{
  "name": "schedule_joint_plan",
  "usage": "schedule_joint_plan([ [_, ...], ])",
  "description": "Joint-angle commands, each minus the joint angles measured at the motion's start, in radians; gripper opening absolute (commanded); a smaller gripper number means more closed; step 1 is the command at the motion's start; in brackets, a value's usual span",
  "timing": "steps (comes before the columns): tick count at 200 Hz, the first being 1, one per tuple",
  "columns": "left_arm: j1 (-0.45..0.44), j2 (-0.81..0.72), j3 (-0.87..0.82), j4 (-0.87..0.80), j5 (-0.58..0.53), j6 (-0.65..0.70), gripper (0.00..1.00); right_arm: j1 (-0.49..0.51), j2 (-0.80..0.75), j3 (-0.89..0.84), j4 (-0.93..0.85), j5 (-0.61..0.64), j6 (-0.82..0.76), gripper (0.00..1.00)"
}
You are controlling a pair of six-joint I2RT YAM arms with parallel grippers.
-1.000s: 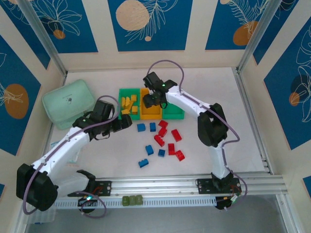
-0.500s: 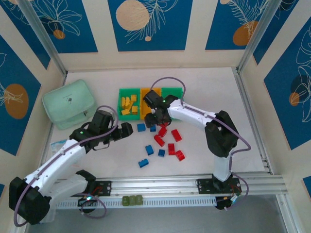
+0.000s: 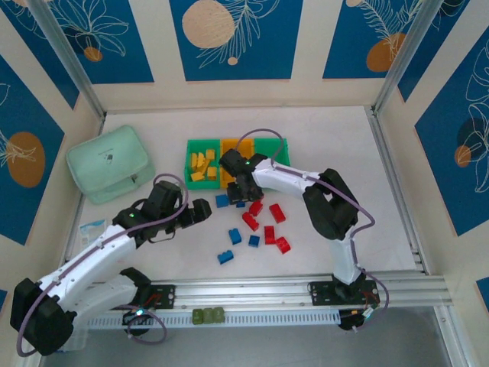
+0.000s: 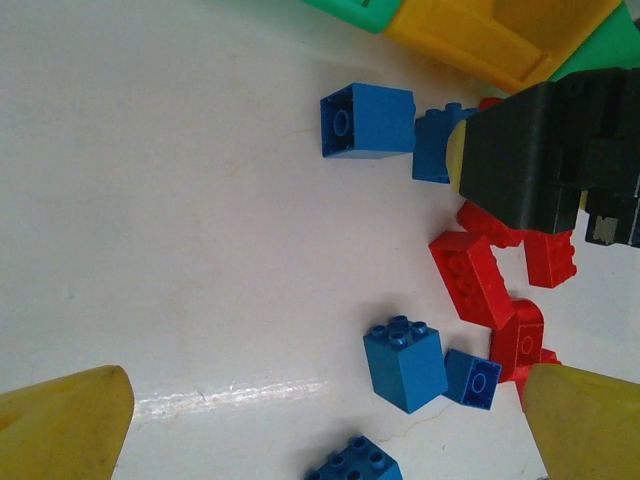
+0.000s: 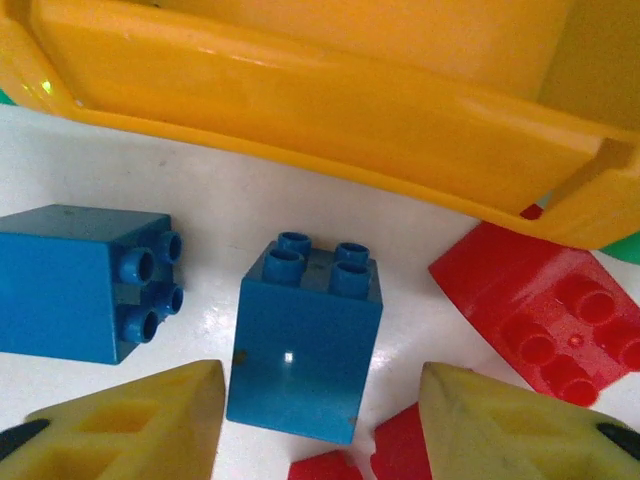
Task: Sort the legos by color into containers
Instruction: Pick up the lego from the center of the table.
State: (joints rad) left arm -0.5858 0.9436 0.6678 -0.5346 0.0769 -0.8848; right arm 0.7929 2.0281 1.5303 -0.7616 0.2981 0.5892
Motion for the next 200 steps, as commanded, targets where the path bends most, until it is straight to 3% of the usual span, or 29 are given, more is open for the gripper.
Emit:
schedule_joint_plan([
  [1, -0.009, -0.006, -0.004, 0.007, -0.007, 0.004, 0.99, 0.006, 0.03, 0.031, 0.019, -0.027, 0.008, 0.47],
  [54, -0.009, 0.003, -0.004, 0.023, -0.005, 0.01, 0.99, 0.012, 0.002, 0.011, 0.026, -0.022, -0.026, 0.32],
  [133, -0.006, 0.058, 0.087, 0.005, -0.004, 0.069, 0.99, 0.023, -0.175, 0.03, -0.013, 0.063, -0.107, 0.28],
  [168, -0.003, 0.103, 0.142, 0.013, -0.015, 0.094, 0.99, -0.016, -0.124, 0.126, -0.039, 0.15, -0.161, 0.29],
  [200, 0.003, 0.141, 0.189, 0.007, -0.025, 0.12, 0.99, -0.073, -0.034, 0.221, -0.023, 0.135, -0.189, 0.28],
])
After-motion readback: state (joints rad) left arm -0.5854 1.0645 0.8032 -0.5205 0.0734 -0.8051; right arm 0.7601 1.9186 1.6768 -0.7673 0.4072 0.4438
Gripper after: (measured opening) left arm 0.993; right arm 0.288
